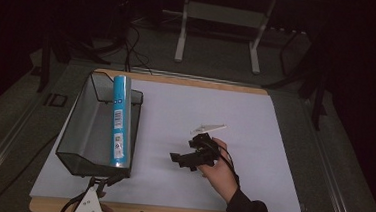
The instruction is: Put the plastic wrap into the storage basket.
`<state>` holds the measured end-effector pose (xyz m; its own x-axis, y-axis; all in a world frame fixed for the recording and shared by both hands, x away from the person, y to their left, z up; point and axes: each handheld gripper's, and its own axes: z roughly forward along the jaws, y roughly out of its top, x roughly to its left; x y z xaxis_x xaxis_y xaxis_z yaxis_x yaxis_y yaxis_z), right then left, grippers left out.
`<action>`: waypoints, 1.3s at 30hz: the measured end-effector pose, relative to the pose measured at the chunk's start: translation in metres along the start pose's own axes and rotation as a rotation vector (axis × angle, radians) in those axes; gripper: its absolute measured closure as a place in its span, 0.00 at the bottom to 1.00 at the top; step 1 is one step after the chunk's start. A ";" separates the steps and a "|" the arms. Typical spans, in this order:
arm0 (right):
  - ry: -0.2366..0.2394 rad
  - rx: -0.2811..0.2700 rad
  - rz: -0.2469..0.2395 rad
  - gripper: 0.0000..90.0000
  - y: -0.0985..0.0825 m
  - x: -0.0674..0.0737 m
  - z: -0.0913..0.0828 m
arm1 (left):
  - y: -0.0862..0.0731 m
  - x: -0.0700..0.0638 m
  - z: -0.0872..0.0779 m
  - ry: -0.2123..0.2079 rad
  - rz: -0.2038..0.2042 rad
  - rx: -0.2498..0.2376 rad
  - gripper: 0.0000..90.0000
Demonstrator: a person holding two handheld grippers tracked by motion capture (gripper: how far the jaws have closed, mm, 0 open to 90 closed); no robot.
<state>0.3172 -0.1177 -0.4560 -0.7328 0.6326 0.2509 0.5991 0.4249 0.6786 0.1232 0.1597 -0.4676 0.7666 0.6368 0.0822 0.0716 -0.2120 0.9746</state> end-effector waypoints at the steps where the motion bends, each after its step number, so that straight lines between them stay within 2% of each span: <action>1: -0.001 0.006 -0.002 0.15 -0.003 -0.001 -0.001 | 0.000 0.000 0.000 0.000 0.001 0.001 0.01; 4: -0.001 0.003 -0.009 0.14 -0.016 -0.006 -0.006 | 0.000 -0.001 0.000 -0.001 0.003 0.000 0.01; 6: -0.001 -0.021 -0.011 0.15 -0.023 -0.010 -0.011 | 0.000 -0.001 0.000 -0.003 0.004 0.000 0.01; 10: -0.015 -0.038 0.008 0.15 -0.035 -0.018 -0.021 | 0.000 -0.001 0.001 0.000 0.005 0.002 0.01; 28: -0.056 -0.077 0.029 0.15 -0.067 -0.029 -0.053 | 0.000 -0.001 0.002 -0.008 0.009 0.010 0.01; 31: -0.067 -0.094 0.024 0.15 -0.071 -0.033 -0.052 | 0.000 -0.001 0.002 -0.009 0.012 0.012 0.01; 39: -0.084 -0.097 0.006 0.15 -0.077 -0.038 -0.044 | 0.000 0.001 0.001 -0.006 0.008 0.014 0.01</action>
<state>0.2853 -0.2030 -0.4876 -0.6970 0.6889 0.1990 0.5664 0.3587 0.7420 0.1247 0.1598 -0.4679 0.7708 0.6309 0.0884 0.0749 -0.2275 0.9709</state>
